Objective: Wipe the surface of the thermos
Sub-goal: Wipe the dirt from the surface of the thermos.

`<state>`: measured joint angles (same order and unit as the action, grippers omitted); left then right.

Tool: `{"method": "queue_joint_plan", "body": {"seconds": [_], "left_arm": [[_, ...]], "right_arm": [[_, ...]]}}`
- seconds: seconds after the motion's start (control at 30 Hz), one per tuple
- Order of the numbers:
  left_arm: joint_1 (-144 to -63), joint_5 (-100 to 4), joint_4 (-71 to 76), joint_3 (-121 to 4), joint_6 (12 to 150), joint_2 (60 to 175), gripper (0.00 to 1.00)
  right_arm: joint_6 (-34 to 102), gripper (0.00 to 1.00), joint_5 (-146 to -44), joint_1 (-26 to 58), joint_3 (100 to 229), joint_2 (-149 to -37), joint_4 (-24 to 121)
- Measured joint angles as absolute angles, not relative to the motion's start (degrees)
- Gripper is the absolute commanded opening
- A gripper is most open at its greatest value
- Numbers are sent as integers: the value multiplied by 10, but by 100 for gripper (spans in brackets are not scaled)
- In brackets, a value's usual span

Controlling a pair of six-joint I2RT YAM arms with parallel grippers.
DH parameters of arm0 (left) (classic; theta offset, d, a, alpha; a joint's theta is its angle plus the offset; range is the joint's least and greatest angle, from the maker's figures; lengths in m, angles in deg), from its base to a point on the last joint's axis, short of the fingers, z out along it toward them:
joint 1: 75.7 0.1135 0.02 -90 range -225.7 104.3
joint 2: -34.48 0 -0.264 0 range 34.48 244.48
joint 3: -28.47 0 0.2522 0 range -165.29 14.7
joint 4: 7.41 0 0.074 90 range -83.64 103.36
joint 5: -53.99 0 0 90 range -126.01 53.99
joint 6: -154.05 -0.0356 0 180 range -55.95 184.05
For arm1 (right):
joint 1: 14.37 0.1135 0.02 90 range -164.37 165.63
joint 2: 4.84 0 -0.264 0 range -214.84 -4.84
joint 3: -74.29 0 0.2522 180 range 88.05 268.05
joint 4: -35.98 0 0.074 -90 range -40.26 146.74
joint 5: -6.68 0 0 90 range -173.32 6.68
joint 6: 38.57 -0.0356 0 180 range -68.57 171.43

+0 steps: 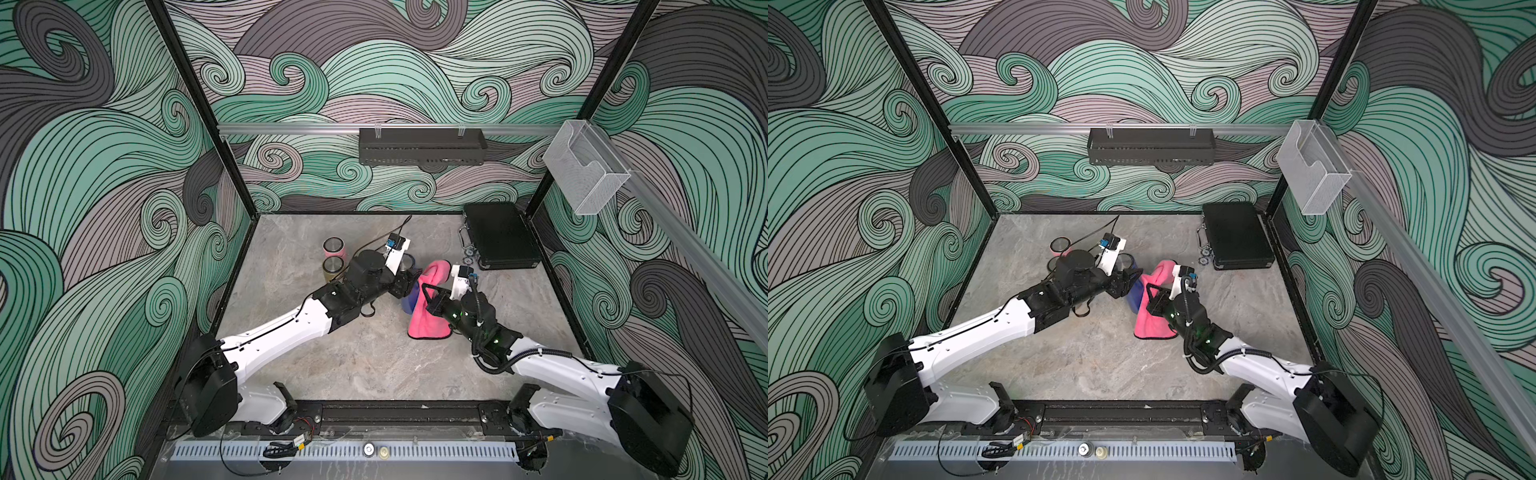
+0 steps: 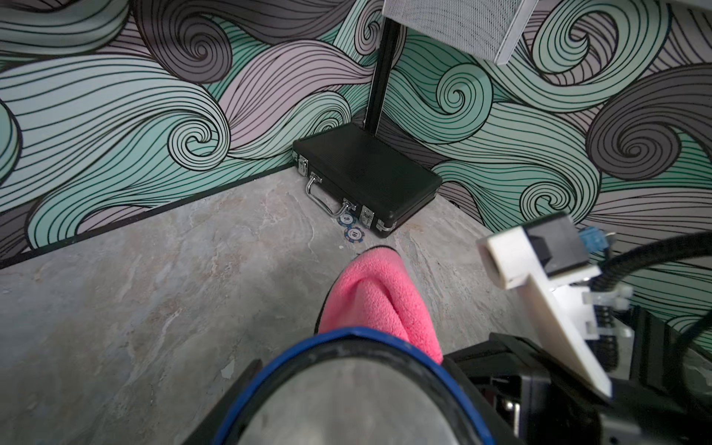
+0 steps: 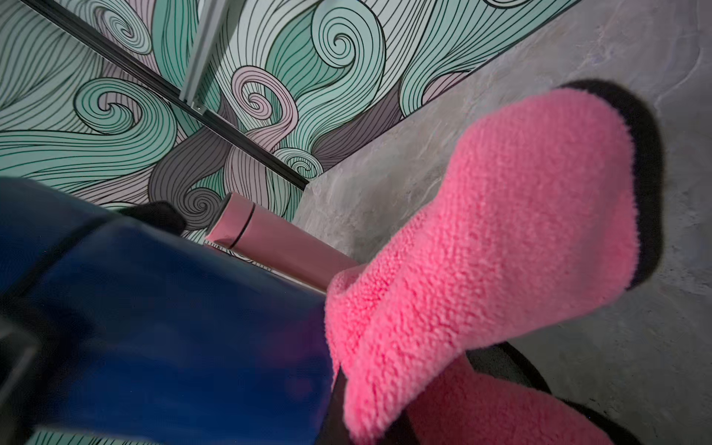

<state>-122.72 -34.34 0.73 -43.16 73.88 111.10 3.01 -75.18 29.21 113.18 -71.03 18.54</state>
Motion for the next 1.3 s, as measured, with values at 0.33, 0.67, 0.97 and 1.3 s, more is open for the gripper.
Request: {"method": "queue_joint_plan", "body": {"seconds": [0.33,0.67,0.97,1.3], "left_arm": [[-1227,-341,-15,-417,746,1102,0],[-1232,-332,-19,-403,751,1108,0],[-1232,-331,-3,-404,741,1106,0],[-1235,-341,-29,-407,745,1103,0]], "right_arm": [[46,0,-772,296,1181,-672,213],[27,0,-769,301,1168,-692,164],[16,0,-762,303,1134,-741,175],[23,0,-772,306,1184,-641,188]]}}
